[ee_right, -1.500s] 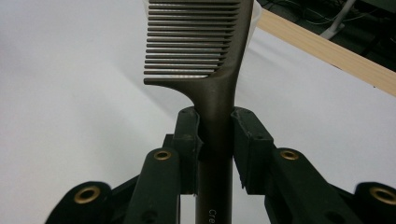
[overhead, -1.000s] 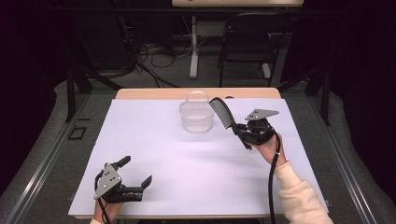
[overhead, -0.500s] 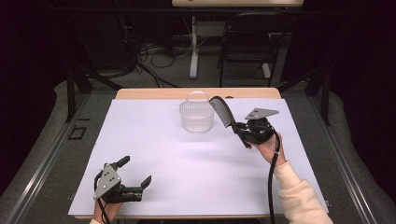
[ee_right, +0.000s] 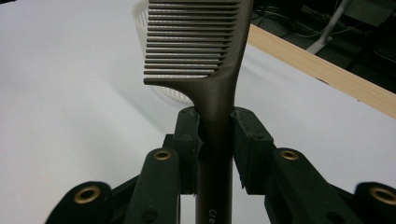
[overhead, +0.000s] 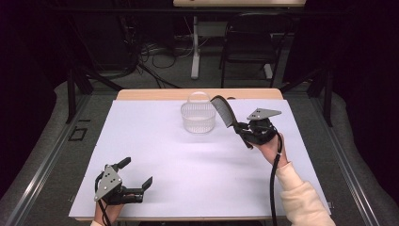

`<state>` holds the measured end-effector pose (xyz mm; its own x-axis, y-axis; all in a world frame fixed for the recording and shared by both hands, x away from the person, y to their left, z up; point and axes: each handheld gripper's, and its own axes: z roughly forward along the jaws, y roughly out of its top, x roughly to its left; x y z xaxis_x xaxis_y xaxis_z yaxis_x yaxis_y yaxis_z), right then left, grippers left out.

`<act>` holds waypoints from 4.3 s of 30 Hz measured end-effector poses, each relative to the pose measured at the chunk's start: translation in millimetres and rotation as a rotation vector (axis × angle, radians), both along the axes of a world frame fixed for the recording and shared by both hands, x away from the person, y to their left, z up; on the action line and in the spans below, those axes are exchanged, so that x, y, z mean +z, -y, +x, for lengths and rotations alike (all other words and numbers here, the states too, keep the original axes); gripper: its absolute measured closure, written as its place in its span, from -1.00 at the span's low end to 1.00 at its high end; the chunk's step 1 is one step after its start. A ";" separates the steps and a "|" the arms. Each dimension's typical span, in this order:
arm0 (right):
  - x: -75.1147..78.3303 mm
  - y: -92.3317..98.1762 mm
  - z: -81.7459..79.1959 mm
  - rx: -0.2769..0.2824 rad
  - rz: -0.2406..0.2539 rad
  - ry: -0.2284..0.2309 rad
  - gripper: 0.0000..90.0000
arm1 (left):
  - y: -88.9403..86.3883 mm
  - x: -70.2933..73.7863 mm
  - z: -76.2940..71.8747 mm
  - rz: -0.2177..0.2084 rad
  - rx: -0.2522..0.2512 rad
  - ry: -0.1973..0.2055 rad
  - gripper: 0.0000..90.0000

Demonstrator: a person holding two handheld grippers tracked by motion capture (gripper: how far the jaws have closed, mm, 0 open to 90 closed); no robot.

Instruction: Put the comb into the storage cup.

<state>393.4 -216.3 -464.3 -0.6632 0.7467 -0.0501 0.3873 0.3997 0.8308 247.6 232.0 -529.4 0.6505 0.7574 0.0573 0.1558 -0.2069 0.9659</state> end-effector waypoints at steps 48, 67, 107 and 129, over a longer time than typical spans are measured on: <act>22.3 -10.6 14.3 -0.007 0.010 0.032 0.62 | 2.2 0.5 -0.2 0.000 -0.004 0.004 -1.00; 26.1 -14.8 23.0 -0.020 0.026 0.051 0.62 | 2.7 0.3 -0.1 0.001 -0.007 0.004 -1.00; 34.6 -23.5 39.6 -0.029 0.026 0.071 0.62 | 2.2 0.4 0.2 -0.001 -0.005 0.007 -1.00; 37.9 -33.3 44.8 -0.022 0.016 0.085 0.62 | 1.8 1.3 0.1 0.001 -0.006 0.015 -1.00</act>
